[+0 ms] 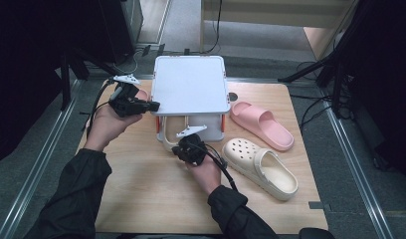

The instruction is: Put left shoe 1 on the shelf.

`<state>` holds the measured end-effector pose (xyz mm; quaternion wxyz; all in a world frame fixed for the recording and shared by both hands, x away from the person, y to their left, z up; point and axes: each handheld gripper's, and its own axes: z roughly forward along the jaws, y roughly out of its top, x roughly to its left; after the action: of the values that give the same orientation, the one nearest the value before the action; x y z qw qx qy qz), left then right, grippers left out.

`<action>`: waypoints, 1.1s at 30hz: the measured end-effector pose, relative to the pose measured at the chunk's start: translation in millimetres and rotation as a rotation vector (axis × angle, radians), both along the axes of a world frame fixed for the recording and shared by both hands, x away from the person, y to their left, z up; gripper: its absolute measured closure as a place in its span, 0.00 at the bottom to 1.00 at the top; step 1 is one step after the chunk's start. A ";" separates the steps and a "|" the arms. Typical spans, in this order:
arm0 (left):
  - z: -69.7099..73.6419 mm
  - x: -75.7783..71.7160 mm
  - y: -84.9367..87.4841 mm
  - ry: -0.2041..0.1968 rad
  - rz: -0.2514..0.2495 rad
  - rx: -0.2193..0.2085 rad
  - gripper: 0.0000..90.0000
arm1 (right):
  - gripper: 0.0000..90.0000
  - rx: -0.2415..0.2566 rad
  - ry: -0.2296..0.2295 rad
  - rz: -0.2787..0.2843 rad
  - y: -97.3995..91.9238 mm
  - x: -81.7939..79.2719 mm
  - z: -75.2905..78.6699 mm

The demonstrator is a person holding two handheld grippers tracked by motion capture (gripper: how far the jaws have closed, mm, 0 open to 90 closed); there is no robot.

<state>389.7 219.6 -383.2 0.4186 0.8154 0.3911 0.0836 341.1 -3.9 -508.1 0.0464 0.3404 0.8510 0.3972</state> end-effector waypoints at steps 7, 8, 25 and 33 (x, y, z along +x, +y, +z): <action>-0.1 -0.1 0.0 -0.002 -0.001 0.001 0.99 | 1.00 -0.015 -0.021 0.004 11.9 16.1 1.1; -0.1 -0.2 0.0 -0.002 -0.001 0.000 0.99 | 1.00 -0.020 -0.031 0.007 13.4 17.9 1.0; 1.8 0.5 0.6 0.026 0.005 -0.023 0.88 | 0.95 0.031 -0.040 0.037 9.6 12.8 12.3; 14.0 -11.2 -0.9 0.086 0.009 -0.044 0.59 | 0.74 0.075 -0.047 0.100 -12.5 -6.1 34.3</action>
<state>378.4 218.7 -369.2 0.4190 0.8070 0.4141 0.0415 335.0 -16.3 -473.8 0.0335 0.2895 0.8502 0.4385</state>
